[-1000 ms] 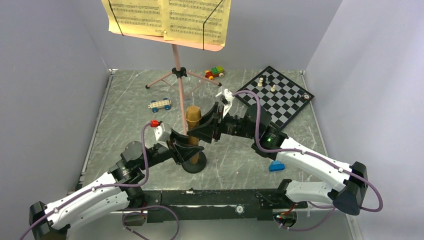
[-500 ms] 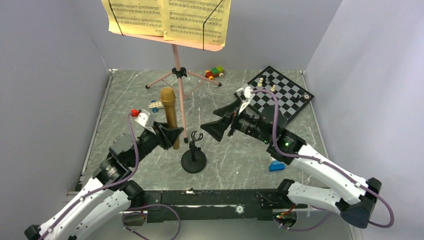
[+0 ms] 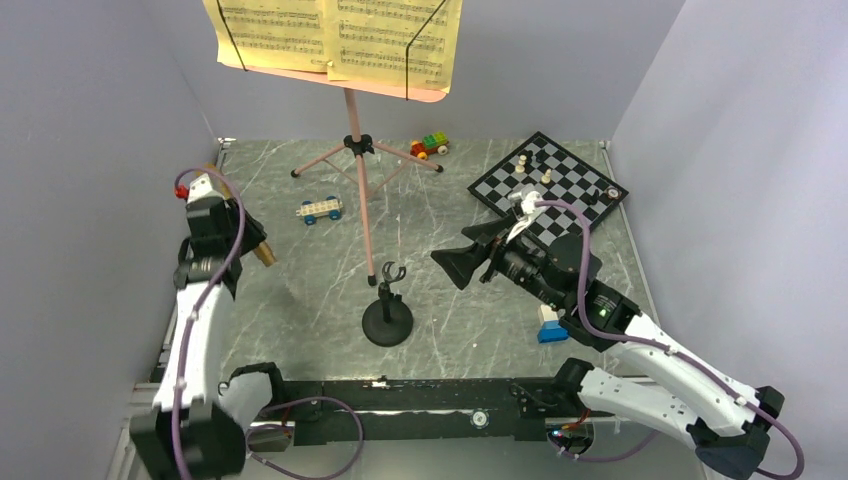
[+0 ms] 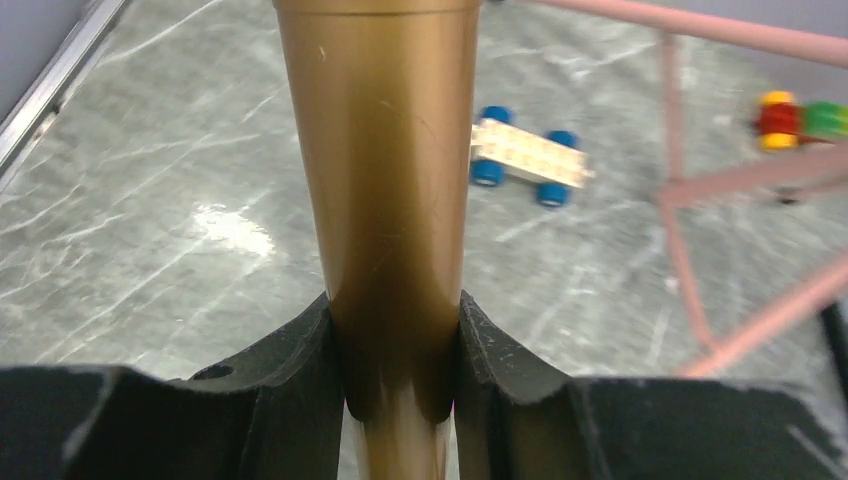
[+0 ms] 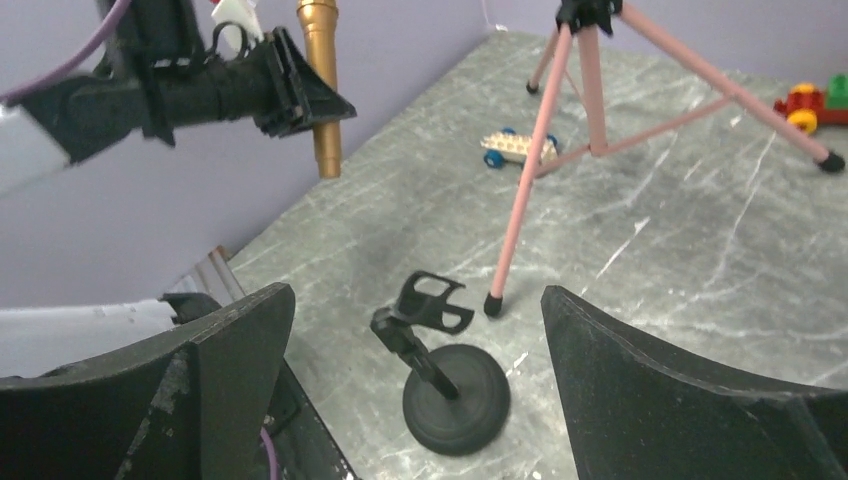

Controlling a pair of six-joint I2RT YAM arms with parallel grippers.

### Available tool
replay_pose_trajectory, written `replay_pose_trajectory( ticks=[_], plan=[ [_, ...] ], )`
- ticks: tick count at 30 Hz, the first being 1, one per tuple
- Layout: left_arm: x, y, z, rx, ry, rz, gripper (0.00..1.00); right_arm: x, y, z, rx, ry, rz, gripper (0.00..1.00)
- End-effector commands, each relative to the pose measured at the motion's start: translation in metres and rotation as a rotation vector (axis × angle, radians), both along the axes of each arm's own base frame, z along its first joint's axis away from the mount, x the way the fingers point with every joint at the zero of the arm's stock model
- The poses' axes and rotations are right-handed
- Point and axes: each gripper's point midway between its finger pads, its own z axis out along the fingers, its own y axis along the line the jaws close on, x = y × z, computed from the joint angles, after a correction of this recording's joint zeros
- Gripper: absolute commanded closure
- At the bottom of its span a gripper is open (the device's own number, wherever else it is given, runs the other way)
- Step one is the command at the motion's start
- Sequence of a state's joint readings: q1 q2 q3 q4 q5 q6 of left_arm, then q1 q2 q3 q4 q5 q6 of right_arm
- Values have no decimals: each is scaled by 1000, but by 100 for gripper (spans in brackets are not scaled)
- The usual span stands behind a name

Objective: Pack up the instrument practice props

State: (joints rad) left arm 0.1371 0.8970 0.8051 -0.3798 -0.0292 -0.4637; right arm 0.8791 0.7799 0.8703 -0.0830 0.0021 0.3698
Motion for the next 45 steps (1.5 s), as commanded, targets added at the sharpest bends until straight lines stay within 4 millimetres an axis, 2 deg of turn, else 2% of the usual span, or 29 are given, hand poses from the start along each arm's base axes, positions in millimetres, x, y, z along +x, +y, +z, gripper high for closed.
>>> replay_pose_trajectory(
  ticks=[1, 5, 9, 13, 17, 22, 27, 31, 38, 40, 45],
  plan=[
    [33, 34, -18, -11, 93, 123, 100, 2, 3, -26, 21, 61, -8, 2],
    [72, 55, -44, 23, 205, 168, 100, -1, 8, -43, -27, 96, 22, 2],
    [98, 79, -66, 81, 317, 184, 100, 4, -6, -53, -75, 82, -43, 2],
    [125, 92, -90, 124, 411, 154, 100, 8, -8, -59, -95, 66, -59, 2],
    [132, 97, -123, 151, 524, 112, 100, 11, -2, -69, -138, 85, -45, 2],
    [130, 95, -150, 154, 575, 72, 100, 14, 0, -71, -155, 89, -45, 1],
    [129, 95, -168, 153, 635, 49, 86, 15, 3, -71, -161, 98, -42, 1],
    [126, 96, -174, 163, 659, 44, 74, 16, 1, -71, -158, 101, -54, 1],
    [119, 97, -181, 178, 696, 35, 58, 21, -5, -70, -195, 88, -90, 1],
    [118, 99, -176, 183, 686, 49, 50, 24, -10, -65, -206, 72, -115, 1],
    [126, 90, -152, 134, 615, 37, 41, 24, -12, -61, -202, 63, -119, 1]
  ],
)
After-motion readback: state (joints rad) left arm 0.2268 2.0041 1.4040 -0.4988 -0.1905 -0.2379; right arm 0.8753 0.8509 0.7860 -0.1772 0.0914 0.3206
